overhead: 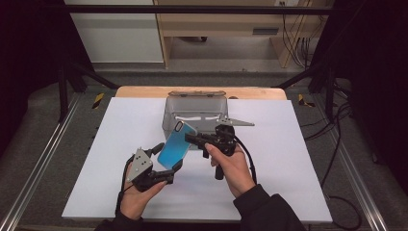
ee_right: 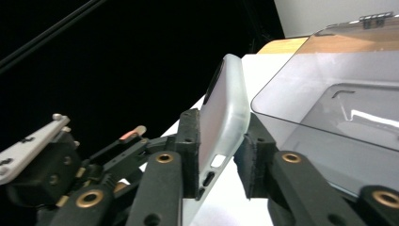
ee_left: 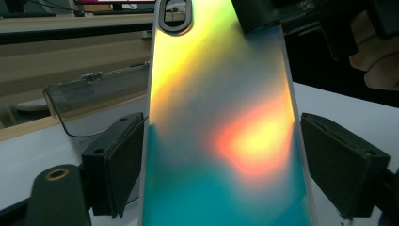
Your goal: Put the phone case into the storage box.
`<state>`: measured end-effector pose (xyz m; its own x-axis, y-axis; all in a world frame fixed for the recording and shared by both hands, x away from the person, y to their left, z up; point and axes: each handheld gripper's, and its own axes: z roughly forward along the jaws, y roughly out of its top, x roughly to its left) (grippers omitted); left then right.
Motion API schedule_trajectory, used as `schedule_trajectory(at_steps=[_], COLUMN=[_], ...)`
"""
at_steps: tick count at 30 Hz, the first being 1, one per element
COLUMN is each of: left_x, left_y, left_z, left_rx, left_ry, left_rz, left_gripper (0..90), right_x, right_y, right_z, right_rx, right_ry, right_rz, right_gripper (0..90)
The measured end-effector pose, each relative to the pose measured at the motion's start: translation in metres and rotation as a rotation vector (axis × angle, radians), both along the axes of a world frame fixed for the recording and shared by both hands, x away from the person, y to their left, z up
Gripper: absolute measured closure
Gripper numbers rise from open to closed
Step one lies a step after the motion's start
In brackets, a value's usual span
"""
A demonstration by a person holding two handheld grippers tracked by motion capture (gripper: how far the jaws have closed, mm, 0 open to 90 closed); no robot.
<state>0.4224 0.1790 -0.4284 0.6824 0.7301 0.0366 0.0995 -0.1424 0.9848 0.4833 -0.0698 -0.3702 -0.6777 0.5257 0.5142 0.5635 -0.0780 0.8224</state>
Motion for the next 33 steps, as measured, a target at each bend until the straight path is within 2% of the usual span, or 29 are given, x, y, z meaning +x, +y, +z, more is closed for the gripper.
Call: schedule_trajectory(at_steps=[3,6,17,19,23,33], left_x=[0.002,0.004,0.005,0.004,0.001,-0.004], left_y=[0.000,0.000,0.001,0.001,-0.001,-0.008], left_z=[-0.004,-0.008,-0.010,-0.010,-0.009,-0.007], left_rx=[0.009,0.016,0.008,0.007,0.022,0.050], left_ry=[0.003,0.010,0.004,-0.012,-0.047,-0.098], left_rz=[-0.002,0.003,0.020,0.031,0.048,0.092], left_gripper=[16.7,16.8,16.4,19.2,13.9,12.6], right_x=[-0.001,-0.004,-0.013,-0.014,-0.014,-0.006], right_y=[0.001,0.007,0.019,0.020,0.022,0.026], right_z=[0.000,-0.001,0.002,0.004,0.006,0.015], right_rx=[0.003,0.030,0.009,0.011,0.016,0.028], right_ry=[0.012,0.049,0.027,0.024,0.014,-0.002], right_rz=[0.001,0.012,-0.051,-0.070,-0.099,-0.188], right_gripper=[75.2,80.6,81.0,81.1,81.1,81.1])
